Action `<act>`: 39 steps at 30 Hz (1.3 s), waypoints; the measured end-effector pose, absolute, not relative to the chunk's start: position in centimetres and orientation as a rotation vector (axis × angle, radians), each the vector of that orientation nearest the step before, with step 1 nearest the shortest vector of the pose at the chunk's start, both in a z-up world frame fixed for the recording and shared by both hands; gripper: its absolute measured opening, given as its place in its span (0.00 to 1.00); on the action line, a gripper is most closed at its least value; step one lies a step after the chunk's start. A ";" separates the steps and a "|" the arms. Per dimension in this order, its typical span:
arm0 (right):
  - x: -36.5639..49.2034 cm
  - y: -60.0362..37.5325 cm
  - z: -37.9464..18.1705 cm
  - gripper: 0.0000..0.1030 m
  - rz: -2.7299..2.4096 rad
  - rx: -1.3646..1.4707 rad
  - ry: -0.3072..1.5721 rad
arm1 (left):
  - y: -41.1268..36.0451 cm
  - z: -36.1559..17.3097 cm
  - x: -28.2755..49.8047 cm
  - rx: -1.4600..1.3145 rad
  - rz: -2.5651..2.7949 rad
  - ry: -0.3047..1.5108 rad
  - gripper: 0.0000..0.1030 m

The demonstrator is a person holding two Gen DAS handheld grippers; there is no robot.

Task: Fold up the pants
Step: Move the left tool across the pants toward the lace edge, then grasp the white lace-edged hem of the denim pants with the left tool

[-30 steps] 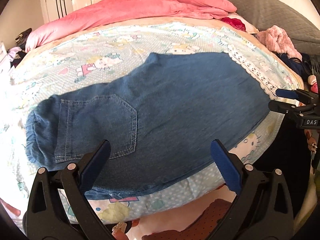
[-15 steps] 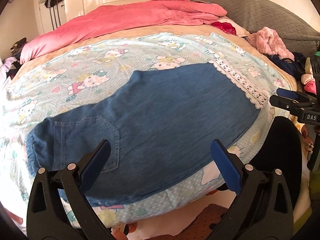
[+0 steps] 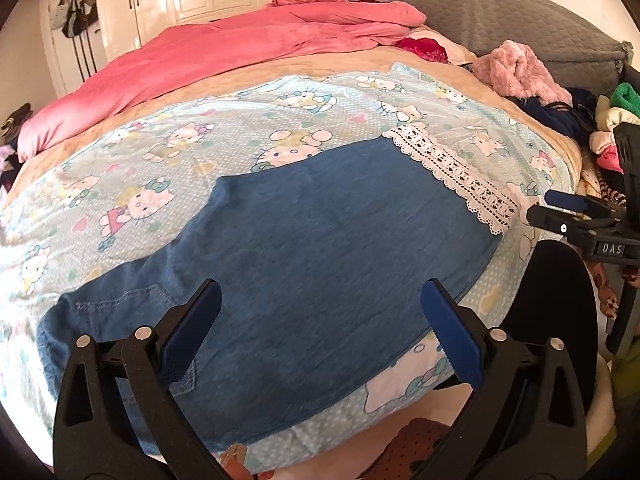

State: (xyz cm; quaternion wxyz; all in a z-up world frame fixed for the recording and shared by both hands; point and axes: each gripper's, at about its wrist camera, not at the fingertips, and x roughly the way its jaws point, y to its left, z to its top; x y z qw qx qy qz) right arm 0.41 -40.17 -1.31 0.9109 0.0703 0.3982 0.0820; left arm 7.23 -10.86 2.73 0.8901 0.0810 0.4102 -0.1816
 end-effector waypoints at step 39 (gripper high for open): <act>4.5 -42.1 -5.8 0.94 0.103 0.375 0.922 | -23.6 -2.0 27.7 0.302 -0.594 0.972 0.91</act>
